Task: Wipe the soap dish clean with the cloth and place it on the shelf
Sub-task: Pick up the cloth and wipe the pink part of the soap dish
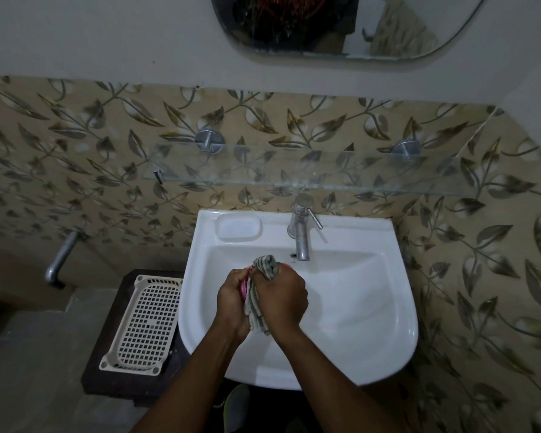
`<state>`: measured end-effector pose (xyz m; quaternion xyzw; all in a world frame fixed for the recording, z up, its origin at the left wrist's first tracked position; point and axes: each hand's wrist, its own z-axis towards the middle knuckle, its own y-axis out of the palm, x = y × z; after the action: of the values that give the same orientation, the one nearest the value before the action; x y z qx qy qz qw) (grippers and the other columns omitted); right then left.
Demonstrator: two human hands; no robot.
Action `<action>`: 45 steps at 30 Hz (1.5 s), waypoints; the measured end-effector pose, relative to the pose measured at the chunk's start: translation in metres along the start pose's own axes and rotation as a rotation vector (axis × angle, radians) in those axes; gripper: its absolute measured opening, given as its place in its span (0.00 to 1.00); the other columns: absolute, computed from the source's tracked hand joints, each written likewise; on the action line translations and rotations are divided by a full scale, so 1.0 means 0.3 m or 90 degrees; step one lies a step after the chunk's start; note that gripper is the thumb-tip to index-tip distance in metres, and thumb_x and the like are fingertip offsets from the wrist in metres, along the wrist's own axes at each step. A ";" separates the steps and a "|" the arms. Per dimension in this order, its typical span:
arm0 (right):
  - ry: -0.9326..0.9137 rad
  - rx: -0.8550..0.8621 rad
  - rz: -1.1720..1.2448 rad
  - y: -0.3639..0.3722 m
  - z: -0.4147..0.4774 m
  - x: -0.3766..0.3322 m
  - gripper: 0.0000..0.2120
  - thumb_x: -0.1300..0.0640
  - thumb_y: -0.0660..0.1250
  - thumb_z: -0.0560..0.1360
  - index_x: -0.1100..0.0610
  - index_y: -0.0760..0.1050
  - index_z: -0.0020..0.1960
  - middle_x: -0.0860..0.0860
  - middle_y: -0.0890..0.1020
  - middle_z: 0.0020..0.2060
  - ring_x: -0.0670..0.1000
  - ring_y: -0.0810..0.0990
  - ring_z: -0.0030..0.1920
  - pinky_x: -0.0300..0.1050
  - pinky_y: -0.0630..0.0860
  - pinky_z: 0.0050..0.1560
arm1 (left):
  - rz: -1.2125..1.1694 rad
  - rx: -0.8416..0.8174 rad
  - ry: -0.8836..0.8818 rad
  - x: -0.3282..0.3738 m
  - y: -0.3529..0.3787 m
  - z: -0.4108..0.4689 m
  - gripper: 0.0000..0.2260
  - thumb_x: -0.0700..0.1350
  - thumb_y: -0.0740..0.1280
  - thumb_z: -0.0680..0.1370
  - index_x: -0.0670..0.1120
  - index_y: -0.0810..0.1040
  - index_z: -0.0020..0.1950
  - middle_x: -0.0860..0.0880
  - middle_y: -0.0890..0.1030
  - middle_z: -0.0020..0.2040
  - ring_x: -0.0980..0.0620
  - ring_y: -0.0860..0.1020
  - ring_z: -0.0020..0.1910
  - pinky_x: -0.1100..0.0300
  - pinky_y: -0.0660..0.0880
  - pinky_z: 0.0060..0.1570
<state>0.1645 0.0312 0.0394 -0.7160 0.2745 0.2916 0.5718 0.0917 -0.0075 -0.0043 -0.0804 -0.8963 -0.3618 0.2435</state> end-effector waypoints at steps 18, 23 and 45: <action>-0.009 -0.068 -0.036 -0.002 0.113 0.090 0.12 0.46 0.71 0.72 0.54 0.82 0.43 0.50 0.84 0.38 0.51 0.80 0.37 0.40 0.72 0.39 | 0.006 0.031 -0.085 0.036 0.001 -0.015 0.14 0.43 0.56 0.80 0.36 0.78 0.52 0.37 0.83 0.44 0.40 0.78 0.46 0.50 0.83 0.34; -0.184 -0.207 -0.075 -0.003 0.094 0.054 0.12 0.47 0.69 0.71 0.56 0.80 0.39 0.51 0.82 0.35 0.52 0.80 0.37 0.46 0.78 0.41 | 0.005 -0.001 -0.166 0.056 0.029 -0.013 0.17 0.41 0.54 0.79 0.33 0.79 0.54 0.34 0.83 0.48 0.37 0.81 0.46 0.45 0.83 0.39; -0.695 -0.228 -0.391 -0.197 0.054 -0.058 0.09 0.62 0.71 0.69 0.51 0.83 0.45 0.51 0.84 0.42 0.55 0.83 0.42 0.35 0.62 0.33 | 0.168 -0.130 0.043 0.111 0.051 -0.036 0.24 0.50 0.60 0.81 0.30 0.72 0.66 0.34 0.78 0.63 0.38 0.80 0.59 0.51 0.80 0.53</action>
<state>0.1939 0.0597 0.0883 -0.5949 -0.3256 0.4777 0.5584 0.0716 -0.0048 0.0282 -0.2095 -0.8276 -0.4187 0.3097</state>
